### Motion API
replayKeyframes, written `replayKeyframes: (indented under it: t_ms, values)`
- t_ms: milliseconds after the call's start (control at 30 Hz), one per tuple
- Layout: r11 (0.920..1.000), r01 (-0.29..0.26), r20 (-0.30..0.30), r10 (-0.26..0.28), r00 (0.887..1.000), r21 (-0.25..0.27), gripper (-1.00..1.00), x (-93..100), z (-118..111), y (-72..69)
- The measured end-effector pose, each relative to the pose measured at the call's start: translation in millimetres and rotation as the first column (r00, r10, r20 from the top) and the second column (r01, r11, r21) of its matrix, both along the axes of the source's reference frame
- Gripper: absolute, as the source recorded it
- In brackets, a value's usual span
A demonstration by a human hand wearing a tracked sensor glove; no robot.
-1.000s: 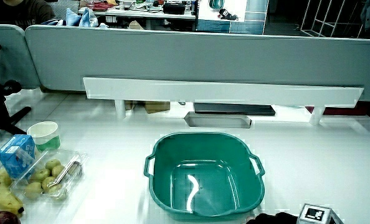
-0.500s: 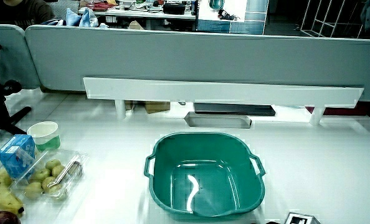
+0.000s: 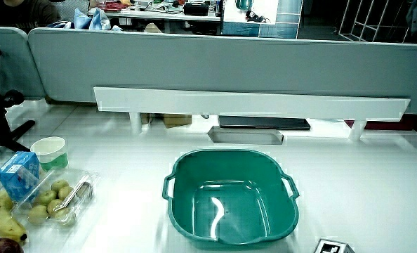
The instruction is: Pick red block
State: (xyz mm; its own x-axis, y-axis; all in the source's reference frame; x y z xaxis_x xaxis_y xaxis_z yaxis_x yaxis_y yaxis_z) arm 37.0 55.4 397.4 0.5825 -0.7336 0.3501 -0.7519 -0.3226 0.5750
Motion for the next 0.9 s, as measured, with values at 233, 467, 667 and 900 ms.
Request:
replayKeyframes:
  t_ms: [233, 467, 667, 900]
  values:
    - [0.9999, -0.003, 0.016, 0.003, 1.0, 0.011, 0.34, -1.1, 0.8, -0.1]
    - [0.9996, -0.01, 0.023, 0.01, 1.0, 0.027, 0.5, -2.0, 0.3, -1.2]
    - [0.9997, 0.002, 0.021, -0.002, 1.0, 0.025, 0.64, -4.8, 2.6, -0.4]
    - [0.9994, 0.009, 0.025, -0.009, 1.0, 0.034, 0.8, -6.1, 2.2, -0.4]
